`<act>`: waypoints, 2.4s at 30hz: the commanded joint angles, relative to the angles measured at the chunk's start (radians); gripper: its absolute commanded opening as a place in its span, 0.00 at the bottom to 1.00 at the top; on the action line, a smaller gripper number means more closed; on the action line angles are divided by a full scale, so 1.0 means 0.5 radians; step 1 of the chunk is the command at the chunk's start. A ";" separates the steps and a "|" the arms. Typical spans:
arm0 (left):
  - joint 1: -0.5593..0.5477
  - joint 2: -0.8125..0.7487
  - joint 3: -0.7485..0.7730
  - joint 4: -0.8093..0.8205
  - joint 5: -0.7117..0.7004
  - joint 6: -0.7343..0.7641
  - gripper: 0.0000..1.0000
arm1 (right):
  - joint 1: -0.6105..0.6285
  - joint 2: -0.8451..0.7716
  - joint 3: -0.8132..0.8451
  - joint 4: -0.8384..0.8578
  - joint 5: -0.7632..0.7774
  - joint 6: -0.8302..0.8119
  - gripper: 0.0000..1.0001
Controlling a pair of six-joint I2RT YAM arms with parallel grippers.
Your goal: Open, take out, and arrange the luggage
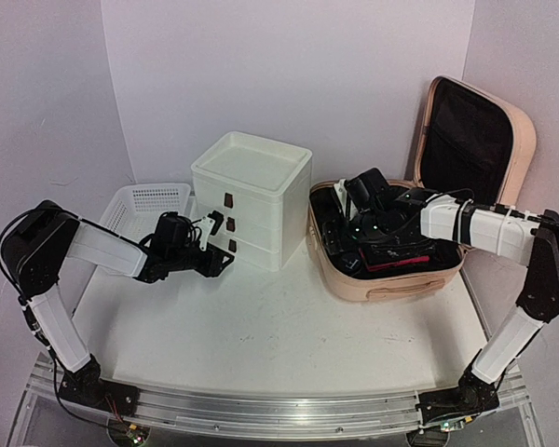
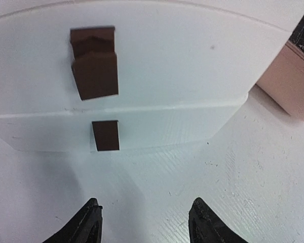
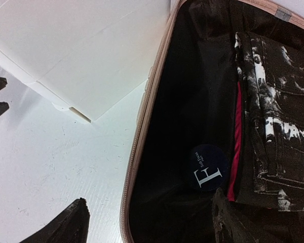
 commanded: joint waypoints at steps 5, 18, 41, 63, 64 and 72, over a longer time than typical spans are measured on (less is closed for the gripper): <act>0.001 0.269 0.072 0.383 -0.031 -0.040 0.58 | 0.003 0.021 0.026 0.068 -0.044 0.032 0.83; 0.004 0.454 0.255 0.441 -0.082 -0.313 0.62 | 0.003 -0.072 -0.114 0.071 -0.053 0.103 0.83; 0.240 0.726 0.438 0.648 0.493 -0.819 0.57 | 0.003 -0.164 -0.184 0.077 -0.078 0.137 0.83; 0.173 0.379 0.155 0.541 0.383 -0.640 0.00 | -0.015 -0.053 -0.143 0.075 0.121 0.190 0.84; 0.163 0.347 0.145 0.493 0.365 -0.622 0.00 | -0.035 -0.036 -0.127 0.064 0.146 0.209 0.84; 0.151 0.209 0.097 0.276 0.346 -0.552 0.00 | -0.140 0.154 0.053 0.006 0.050 0.160 0.84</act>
